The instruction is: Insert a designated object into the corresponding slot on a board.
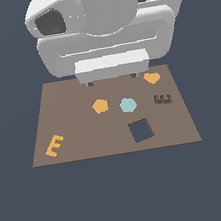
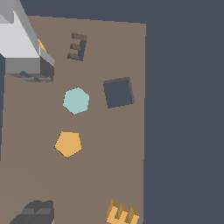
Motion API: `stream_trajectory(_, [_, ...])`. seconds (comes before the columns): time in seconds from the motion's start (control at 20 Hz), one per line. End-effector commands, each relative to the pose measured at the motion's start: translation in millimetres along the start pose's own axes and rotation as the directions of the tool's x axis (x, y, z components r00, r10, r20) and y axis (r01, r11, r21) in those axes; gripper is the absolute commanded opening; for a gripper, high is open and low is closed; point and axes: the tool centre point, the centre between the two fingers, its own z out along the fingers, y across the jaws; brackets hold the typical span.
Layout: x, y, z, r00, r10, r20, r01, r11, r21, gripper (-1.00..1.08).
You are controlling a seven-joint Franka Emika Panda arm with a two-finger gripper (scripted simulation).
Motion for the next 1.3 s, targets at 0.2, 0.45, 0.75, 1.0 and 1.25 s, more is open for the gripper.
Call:
stream_trajectory(0.2, [2.1, 3.3, 2.9, 1.0, 0.008, 0.001, -0.008, 1.0, -0.001, 1.0])
stream_trajectory(0.45, [10.2, 17.2, 14.8, 0.999, 0.04, 0.005, -0.04, 0.999, -0.005, 1.0])
stream_trajectory(0.75, [26.6, 48.8, 40.8, 0.994, 0.11, 0.013, -0.11, 0.994, -0.014, 1.0])
stream_trajectory(1.0, [42.6, 87.2, 70.8, 0.981, 0.191, 0.022, -0.191, 0.981, -0.024, 1.0])
stream_trajectory(1.25, [55.9, 129.3, 101.9, 0.96, 0.277, 0.031, -0.276, 0.961, -0.034, 1.0])
